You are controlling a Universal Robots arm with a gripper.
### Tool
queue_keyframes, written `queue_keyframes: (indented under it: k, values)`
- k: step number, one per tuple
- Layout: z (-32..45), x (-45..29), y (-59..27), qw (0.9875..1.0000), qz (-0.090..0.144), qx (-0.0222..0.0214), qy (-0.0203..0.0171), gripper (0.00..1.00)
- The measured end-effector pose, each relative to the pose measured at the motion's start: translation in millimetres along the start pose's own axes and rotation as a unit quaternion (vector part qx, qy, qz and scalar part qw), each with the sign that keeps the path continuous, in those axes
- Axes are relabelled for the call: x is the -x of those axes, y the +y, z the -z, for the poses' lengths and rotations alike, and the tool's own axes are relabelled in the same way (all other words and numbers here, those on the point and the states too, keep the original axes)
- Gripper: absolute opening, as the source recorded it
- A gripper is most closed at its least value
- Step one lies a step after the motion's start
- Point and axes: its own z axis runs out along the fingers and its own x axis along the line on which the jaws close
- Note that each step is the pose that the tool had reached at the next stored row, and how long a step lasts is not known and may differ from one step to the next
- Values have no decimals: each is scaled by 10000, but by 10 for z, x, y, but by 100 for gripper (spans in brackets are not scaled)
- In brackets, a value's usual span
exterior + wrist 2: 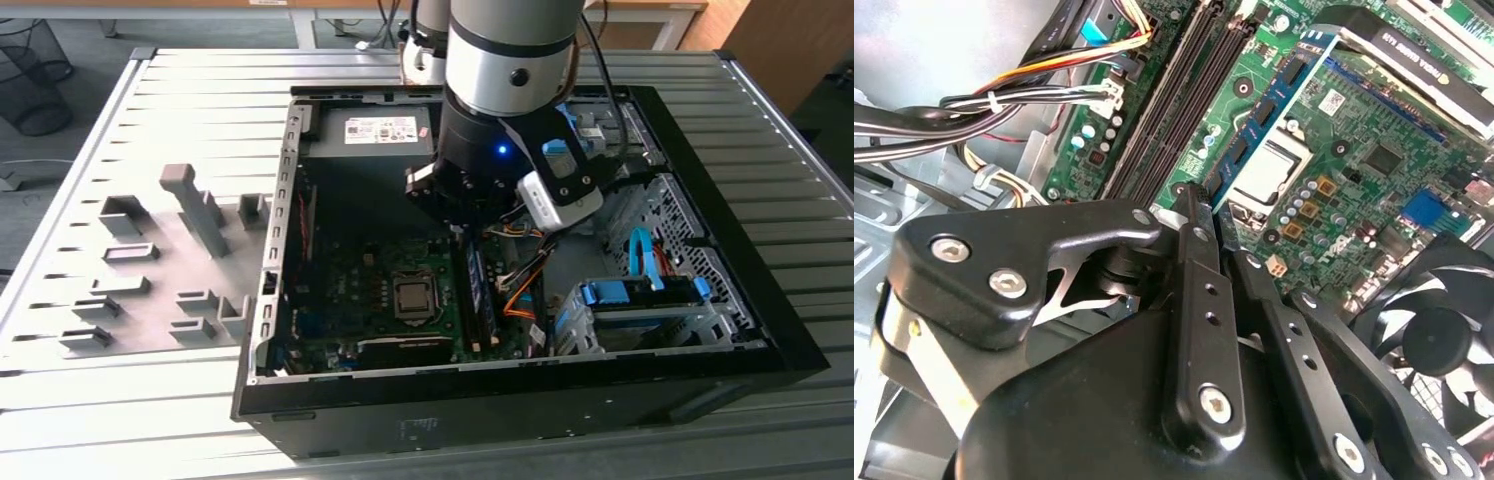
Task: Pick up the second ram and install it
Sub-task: 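Insert the second ram into the second slot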
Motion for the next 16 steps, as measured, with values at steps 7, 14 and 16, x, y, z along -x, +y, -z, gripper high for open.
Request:
queue_keyframes:
  k: [7, 14, 16]
  values:
    - [-42, 0, 0, 10000, 0, -1, 1, 14]
    - [-53, 0, 0, 10000, 0, -1, 0, 14]
    - [-53, 0, 0, 10000, 0, -1, 0, 14]
